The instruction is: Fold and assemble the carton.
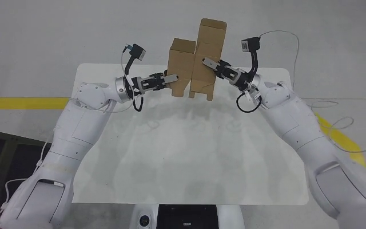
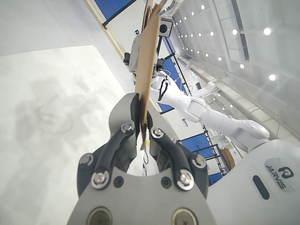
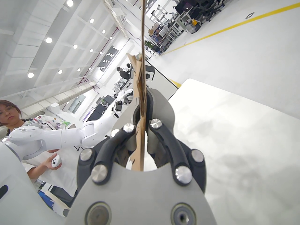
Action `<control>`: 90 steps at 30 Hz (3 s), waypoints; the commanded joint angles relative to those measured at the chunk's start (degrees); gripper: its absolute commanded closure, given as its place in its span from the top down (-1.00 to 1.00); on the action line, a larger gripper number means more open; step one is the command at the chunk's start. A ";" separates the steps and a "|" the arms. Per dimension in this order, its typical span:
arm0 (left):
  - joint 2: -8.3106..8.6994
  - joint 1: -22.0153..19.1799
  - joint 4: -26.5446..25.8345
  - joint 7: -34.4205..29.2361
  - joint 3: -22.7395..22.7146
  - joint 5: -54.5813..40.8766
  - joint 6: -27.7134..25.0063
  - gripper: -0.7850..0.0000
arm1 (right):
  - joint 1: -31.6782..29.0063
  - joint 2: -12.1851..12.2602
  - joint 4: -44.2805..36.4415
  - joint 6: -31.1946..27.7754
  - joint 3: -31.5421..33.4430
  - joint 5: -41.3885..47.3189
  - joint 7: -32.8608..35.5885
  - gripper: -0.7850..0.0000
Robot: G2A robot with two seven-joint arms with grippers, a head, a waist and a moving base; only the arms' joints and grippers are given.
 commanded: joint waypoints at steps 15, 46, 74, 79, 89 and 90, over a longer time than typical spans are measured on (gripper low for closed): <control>0.86 -1.99 1.78 -7.82 -2.10 1.94 7.93 -1.00 | 0.21 2.29 1.91 1.85 6.24 -2.34 15.34 1.00; 1.10 -2.75 1.85 -30.80 1.48 -6.74 13.90 -1.00 | -13.99 11.13 -14.65 15.87 13.33 10.93 35.06 1.00; 1.24 -4.34 2.68 -29.49 3.88 -7.10 12.58 1.00 | -12.09 11.06 -13.71 16.26 9.11 14.16 35.46 -1.00; 1.35 -4.97 3.83 -27.45 2.89 -8.11 10.55 1.00 | -11.49 10.94 -12.32 15.41 9.00 14.17 34.60 -1.00; 1.22 -4.53 6.18 -11.23 1.38 -0.96 8.47 1.00 | -9.19 8.87 -6.25 11.17 8.48 14.07 29.99 -1.00; 1.22 -4.38 6.05 -10.54 1.31 -0.76 8.57 1.00 | -9.03 8.64 -5.93 11.17 8.33 13.86 29.51 -1.00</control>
